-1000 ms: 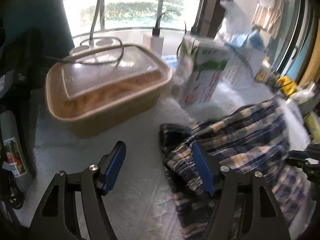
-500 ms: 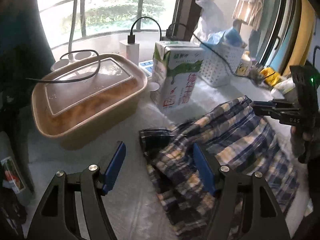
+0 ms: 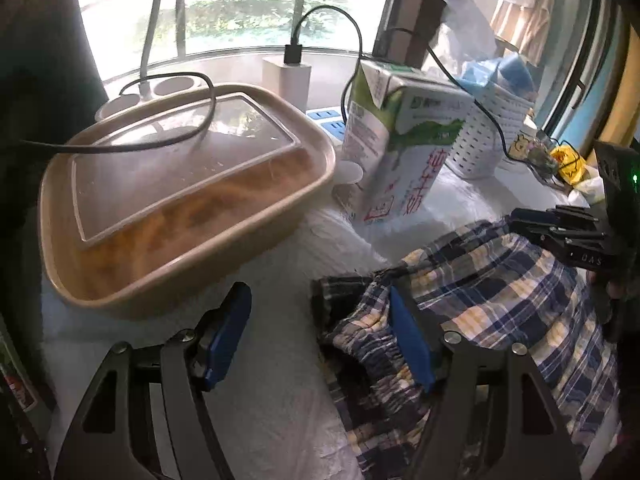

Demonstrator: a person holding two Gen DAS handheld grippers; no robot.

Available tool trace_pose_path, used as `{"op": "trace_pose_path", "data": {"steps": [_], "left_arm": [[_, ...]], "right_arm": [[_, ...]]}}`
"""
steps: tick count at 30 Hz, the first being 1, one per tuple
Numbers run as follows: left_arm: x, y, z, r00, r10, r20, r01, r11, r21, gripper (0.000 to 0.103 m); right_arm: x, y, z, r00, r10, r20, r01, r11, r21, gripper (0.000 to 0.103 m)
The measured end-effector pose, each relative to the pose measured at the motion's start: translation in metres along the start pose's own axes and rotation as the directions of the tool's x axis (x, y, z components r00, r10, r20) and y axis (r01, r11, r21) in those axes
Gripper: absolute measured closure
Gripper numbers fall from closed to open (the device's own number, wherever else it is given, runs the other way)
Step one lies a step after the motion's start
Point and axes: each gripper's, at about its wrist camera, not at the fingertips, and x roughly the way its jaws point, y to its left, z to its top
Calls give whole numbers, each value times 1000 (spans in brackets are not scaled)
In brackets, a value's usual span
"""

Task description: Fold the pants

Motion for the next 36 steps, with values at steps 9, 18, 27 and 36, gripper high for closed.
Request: {"op": "trace_pose_path", "data": {"steps": [9, 18, 27, 36], "left_arm": [[-58, -6, 1, 993, -73, 96, 75, 997, -12, 32], [-57, -18, -30, 997, -67, 40, 68, 997, -28, 32], [-24, -20, -29, 997, -76, 4, 76, 997, -4, 31], [-4, -14, -23, 987, -163, 1, 163, 987, -13, 26]], "right_arm": [[-69, 0, -5, 989, -24, 143, 16, 998, 58, 22], [-103, 8, -29, 984, -26, 173, 17, 998, 56, 22], [-68, -5, -37, 995, 24, 99, -33, 995, 93, 22], [-26, -4, -28, 989, 144, 40, -147, 986, 80, 23]]}}
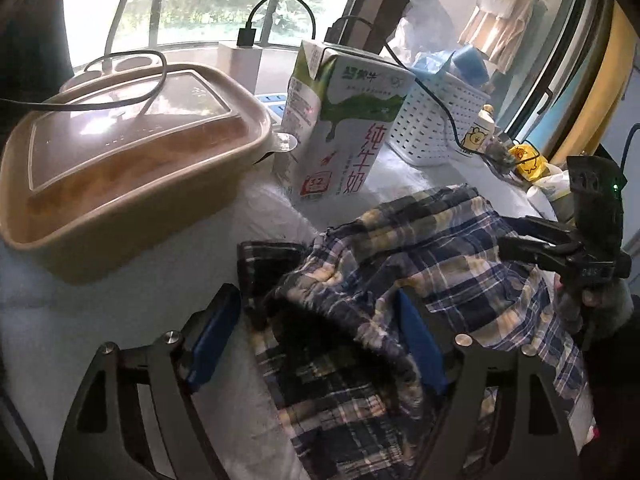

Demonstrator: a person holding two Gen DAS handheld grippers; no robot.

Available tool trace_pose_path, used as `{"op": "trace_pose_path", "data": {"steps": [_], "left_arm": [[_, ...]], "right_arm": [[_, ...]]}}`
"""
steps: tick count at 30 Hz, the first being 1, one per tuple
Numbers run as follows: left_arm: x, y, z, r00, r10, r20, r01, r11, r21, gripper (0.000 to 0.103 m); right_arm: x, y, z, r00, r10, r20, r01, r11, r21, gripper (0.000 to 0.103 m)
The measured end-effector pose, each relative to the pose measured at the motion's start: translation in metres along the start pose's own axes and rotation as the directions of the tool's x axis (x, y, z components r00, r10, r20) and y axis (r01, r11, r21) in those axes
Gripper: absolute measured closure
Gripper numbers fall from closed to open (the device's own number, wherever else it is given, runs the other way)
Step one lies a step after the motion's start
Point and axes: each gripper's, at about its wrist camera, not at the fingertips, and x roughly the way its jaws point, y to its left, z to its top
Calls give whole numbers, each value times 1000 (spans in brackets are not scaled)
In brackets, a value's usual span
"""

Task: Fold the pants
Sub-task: 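Lift the pants with both grippers and carry them toward the tablet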

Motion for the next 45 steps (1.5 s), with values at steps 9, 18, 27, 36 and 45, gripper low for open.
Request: {"op": "trace_pose_path", "data": {"steps": [9, 18, 27, 36, 45], "left_arm": [[-3, -21, -5, 999, -39, 33, 39, 999, 27, 77], [-63, -46, -17, 969, -44, 243, 26, 997, 77, 83], [-143, -67, -34, 919, 9, 395, -40, 997, 72, 84], [-216, -80, -49, 872, 65, 485, -115, 991, 73, 84], [-274, -62, -85, 802, 147, 579, -193, 981, 19, 84]], "right_arm": [[4, 17, -1, 998, 60, 13, -59, 995, -76, 84], [-46, 54, -3, 988, -16, 154, 41, 987, -158, 86], [-138, 126, -10, 925, 1, 379, 113, 953, -280, 86], [-192, 189, -17, 875, 40, 482, 127, 943, -309, 86], [-222, 262, -29, 830, 117, 545, 139, 903, -406, 86]]}}
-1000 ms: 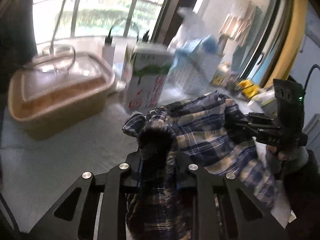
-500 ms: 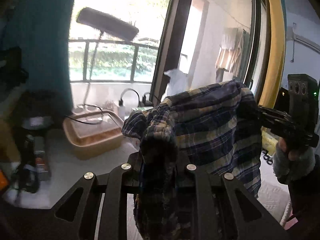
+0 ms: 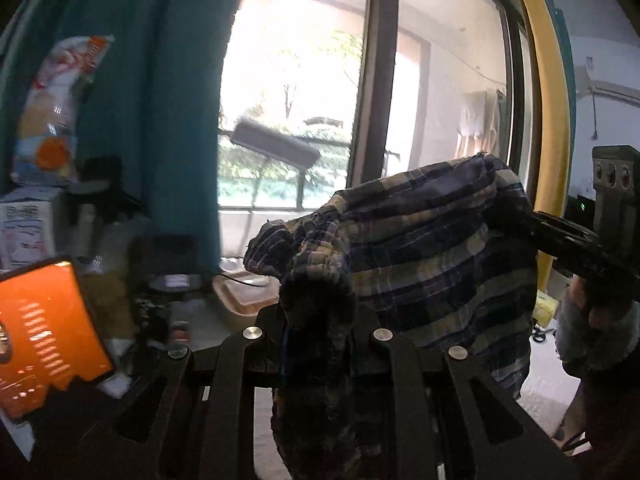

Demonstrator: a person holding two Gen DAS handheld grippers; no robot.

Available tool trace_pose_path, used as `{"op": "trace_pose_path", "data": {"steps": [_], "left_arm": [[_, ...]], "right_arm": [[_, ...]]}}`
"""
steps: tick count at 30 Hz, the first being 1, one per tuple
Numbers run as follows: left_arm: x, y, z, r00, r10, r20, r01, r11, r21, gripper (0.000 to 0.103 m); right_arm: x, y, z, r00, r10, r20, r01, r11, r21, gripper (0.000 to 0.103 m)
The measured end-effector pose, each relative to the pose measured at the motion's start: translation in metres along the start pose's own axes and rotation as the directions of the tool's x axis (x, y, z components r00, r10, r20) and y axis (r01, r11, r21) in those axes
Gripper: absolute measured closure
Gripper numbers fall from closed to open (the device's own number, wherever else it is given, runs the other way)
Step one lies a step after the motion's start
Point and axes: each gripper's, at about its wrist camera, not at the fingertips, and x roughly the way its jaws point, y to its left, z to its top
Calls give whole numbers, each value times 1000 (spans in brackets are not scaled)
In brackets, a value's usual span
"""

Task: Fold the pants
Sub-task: 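Lift the pants with both grippers and carry them toward the tablet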

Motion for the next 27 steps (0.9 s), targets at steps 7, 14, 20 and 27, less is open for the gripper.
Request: {"op": "trace_pose_path", "data": {"steps": [7, 14, 20, 27], "left_arm": [[-63, 27, 8, 993, 82, 86, -83, 997, 4, 84], [-104, 68, 4, 978, 185, 96, -182, 982, -39, 84], [-108, 99, -7, 976, 217, 29, -215, 975, -53, 84], [-86, 120, -16, 984, 174, -46, -177, 983, -48, 84]], "right_arm": [[-10, 49, 27, 994, 79, 72, -75, 996, -48, 86], [13, 100, 37, 983, 169, 76, -164, 984, -73, 86], [46, 128, 36, 982, 187, 20, -185, 980, -71, 86], [64, 144, 27, 991, 129, -41, -133, 986, -99, 86]]}}
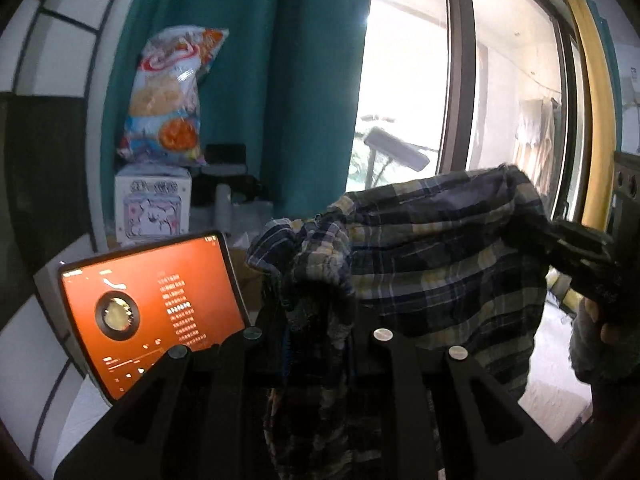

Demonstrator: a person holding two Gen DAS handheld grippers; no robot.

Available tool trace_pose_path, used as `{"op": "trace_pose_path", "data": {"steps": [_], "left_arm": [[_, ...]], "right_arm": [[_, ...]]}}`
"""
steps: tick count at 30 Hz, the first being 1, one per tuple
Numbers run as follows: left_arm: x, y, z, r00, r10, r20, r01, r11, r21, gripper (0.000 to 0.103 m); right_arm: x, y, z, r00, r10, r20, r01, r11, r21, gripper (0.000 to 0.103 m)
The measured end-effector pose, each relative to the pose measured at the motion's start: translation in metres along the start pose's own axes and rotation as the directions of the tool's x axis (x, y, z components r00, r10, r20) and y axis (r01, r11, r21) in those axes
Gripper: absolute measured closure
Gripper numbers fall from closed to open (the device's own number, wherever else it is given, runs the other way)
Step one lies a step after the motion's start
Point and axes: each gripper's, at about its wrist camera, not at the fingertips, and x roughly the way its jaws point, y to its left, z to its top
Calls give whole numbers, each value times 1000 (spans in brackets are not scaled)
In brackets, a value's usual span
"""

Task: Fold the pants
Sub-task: 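Lift the pants with both grippers and carry them toward the tablet, then lower the folded pants onto the desk and open both grippers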

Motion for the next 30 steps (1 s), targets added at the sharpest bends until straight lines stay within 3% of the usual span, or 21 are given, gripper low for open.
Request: {"op": "trace_pose_path", "data": {"steps": [7, 20, 25, 30], "left_arm": [[1, 1, 0, 1000, -31, 4, 31, 999, 10, 84], [-42, -18, 3, 999, -34, 24, 32, 997, 77, 84], [20, -9, -14, 991, -31, -128, 40, 997, 73, 84], [103, -7, -42, 960, 61, -272, -29, 992, 120, 83]], "right_arm": [[-5, 11, -1, 999, -54, -1, 54, 997, -50, 86], [-57, 23, 1, 998, -13, 58, 13, 1000, 9, 86], [-18, -4, -17, 999, 8, -50, -2, 994, 106, 86], [61, -40, -62, 977, 15, -211, 29, 979, 200, 86]]}}
